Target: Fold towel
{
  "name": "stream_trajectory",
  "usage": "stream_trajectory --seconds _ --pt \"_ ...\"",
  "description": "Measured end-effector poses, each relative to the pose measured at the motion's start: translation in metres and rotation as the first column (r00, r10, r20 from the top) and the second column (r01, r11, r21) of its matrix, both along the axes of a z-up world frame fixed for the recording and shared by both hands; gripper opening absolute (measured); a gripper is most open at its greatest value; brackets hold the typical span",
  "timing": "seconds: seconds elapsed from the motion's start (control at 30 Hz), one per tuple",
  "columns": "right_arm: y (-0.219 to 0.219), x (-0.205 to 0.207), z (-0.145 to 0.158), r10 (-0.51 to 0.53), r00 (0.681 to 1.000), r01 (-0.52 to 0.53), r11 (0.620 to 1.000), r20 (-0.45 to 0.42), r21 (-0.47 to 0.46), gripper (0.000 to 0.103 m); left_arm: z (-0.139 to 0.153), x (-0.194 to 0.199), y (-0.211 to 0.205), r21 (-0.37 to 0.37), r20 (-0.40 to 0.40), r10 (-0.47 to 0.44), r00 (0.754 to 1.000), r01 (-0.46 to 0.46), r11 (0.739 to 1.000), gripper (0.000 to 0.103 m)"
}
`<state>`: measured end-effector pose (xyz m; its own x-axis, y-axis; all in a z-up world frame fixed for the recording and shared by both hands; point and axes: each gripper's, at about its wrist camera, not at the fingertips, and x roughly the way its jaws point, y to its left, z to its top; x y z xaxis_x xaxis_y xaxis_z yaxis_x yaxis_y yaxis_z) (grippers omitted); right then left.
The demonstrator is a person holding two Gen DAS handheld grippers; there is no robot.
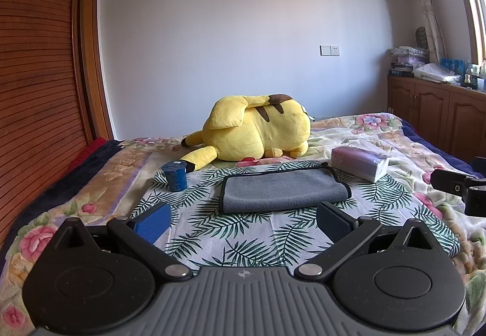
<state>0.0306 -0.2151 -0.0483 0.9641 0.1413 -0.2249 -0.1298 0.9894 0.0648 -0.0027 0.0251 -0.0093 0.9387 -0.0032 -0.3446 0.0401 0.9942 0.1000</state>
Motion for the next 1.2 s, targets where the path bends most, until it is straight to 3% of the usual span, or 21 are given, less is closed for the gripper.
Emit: stream_trajectory --seconds 1.2 --pt "-0.0029 0.0005 -0.0001 0.001 1.000 -0.001 1.000 0.001 0.003 0.103 -0.0019 0.0012 0.0034 0.004 -0.002 -0.001 1.000 0.001 1.000 0.103"
